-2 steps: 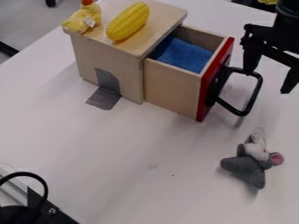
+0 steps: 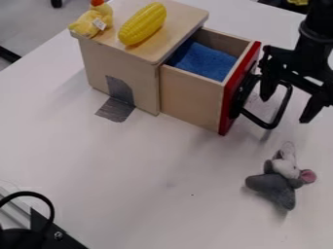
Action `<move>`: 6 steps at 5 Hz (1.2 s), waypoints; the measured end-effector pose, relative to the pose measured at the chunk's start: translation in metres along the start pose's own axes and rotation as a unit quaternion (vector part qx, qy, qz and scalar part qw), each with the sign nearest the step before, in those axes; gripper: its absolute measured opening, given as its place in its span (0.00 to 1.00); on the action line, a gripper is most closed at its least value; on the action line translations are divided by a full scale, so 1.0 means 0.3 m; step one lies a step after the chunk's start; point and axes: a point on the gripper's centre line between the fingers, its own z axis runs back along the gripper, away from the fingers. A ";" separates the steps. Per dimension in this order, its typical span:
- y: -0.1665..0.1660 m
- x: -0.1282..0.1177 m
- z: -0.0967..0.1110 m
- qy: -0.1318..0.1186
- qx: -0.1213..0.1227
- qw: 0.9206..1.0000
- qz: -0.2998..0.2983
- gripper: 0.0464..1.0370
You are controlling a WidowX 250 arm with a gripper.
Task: Move the gray object below the drawer
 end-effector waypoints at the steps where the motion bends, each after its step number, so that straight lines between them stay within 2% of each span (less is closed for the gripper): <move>1: -0.087 -0.055 0.040 -0.010 -0.011 1.000 -0.026 0.96; 2: -0.130 -0.104 0.042 -0.004 -0.016 0.999 -0.039 0.96; 3: -0.190 -0.168 0.012 0.007 -0.032 0.998 -0.054 0.96; 4: -0.198 -0.200 -0.018 0.019 -0.027 0.998 -0.061 0.96; 6: -0.165 -0.267 -0.080 0.054 -0.001 0.996 -0.065 0.96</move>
